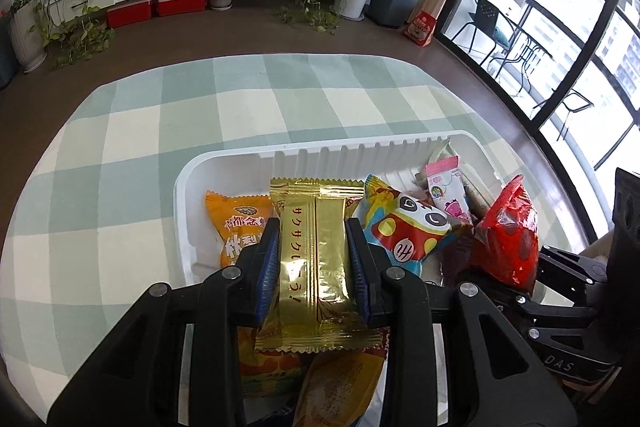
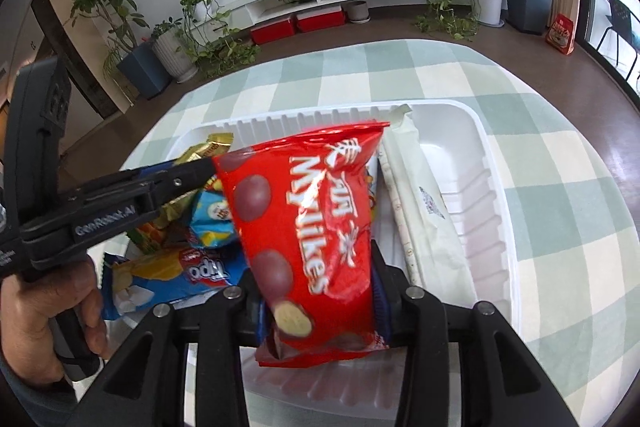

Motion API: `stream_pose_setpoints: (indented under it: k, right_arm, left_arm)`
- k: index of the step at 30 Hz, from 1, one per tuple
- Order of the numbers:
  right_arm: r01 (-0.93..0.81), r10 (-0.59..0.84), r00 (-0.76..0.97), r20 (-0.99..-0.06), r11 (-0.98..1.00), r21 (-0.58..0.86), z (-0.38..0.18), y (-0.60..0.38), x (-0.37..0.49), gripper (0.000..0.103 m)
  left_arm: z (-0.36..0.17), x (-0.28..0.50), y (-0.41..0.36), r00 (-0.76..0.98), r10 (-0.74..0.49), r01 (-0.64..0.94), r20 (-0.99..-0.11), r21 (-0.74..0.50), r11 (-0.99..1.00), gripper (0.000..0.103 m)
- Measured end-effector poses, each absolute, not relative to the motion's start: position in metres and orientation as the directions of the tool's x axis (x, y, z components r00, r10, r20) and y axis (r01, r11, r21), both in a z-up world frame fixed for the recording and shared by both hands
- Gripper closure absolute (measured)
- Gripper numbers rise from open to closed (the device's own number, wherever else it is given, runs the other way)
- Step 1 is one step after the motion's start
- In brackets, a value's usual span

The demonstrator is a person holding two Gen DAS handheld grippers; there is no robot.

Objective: Organize snacks
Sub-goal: 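Carry both packets into the white tray and open both tools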

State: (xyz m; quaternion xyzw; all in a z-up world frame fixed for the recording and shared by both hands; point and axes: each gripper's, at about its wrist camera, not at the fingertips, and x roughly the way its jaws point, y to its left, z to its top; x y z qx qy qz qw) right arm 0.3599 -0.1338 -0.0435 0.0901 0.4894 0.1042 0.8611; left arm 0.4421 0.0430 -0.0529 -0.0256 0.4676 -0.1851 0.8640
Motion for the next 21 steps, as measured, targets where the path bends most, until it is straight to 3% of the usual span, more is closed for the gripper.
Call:
stream_pose_setpoints:
  k: [6, 8, 11, 21]
  right_arm:
    - [-0.092, 0.266, 0.502, -0.823, 0.963, 0.255, -0.043, -0.135, 0.359, 0.059]
    - [-0.093, 0.268, 0.502, -0.822, 0.962, 0.257, -0.042, -0.135, 0.359, 0.059]
    - [-0.093, 0.272, 0.499, -0.823, 0.961, 0.261, -0.041, -0.136, 0.360, 0.058]
    - [-0.110, 0.289, 0.523, -0.802, 0.956, 0.272, -0.029, -0.137, 0.355, 0.045]
  left_arm:
    - [-0.052, 0.439, 0.042, 0.491, -0.345, 0.300, -0.800, -0.216, 0.929, 0.072]
    - [-0.051, 0.438, 0.042, 0.497, -0.348, 0.300, -0.795, -0.219, 0.928, 0.061]
    - [-0.048, 0.434, 0.039, 0.497, -0.355, 0.309, -0.792, -0.220, 0.925, 0.055]
    - [-0.041, 0.426, 0.039, 0.509, -0.362, 0.314, -0.781, -0.223, 0.923, 0.052]
